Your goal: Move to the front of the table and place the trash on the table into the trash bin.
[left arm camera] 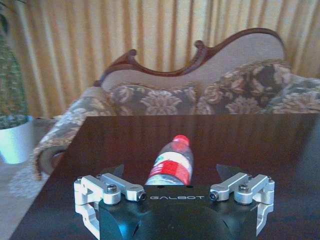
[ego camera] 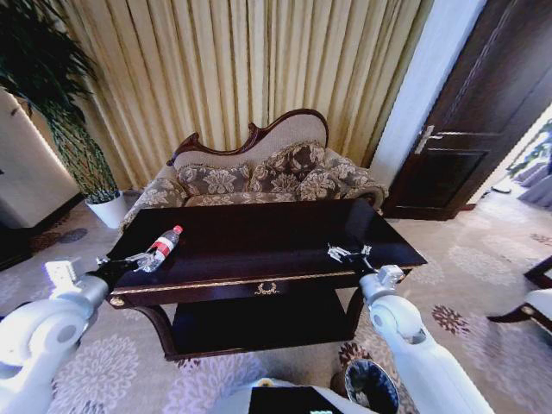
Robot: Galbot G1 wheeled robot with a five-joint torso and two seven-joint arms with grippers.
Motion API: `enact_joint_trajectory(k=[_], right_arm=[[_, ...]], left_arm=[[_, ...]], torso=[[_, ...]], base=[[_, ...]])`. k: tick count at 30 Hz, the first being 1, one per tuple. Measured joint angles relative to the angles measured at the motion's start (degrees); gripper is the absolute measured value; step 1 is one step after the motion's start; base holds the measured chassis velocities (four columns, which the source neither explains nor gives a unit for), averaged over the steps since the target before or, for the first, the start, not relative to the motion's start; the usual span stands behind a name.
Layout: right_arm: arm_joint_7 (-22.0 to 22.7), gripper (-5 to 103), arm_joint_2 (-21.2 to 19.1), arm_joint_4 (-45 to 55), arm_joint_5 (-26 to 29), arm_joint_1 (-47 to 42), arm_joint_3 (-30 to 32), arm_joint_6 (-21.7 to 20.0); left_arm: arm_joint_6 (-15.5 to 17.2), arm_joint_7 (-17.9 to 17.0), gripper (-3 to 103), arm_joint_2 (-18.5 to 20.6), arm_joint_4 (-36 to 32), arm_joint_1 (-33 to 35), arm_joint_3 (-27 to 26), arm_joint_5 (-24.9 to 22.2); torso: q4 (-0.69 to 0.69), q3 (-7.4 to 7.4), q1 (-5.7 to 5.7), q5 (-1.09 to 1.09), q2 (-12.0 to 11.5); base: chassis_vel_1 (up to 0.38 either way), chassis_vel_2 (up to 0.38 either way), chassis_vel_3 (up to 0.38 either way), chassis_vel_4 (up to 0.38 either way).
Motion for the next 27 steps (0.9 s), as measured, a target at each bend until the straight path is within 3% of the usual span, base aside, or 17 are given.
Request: enact_joint_trajectory(k=[7,16,27], right_arm=[[0.0,100,0.4,-0.4,-0.5,-0.7,0.7,0.3],[0.0,100,1.5,-1.5,-2.1,-1.0,-0.1,1.4],[0.0,100,2.1,-1.4,-2.9,-1.1,-0.6,1.6]], left_arm=[[-0.1,7.2,100,0.9,3.5,0.2,-2.5,-0.6],[-0.3,9.1,100,1.3,5.4,1.5,-5.1,-0.9],[-0.4,9.2,100,2.4,10.3,-1.3,-2.2,0.7]], torso=[[0.00,0.00,0.00,0.00,0.0],[-0.01,0.00,0.00,0.01,0.0],[0.00,0.00,0.00,0.00,0.0]], base=[[0.000,0.000,0.000,0.000],[0.000,0.000,0.000,0.000],[0.000,0.000,0.000,0.000]])
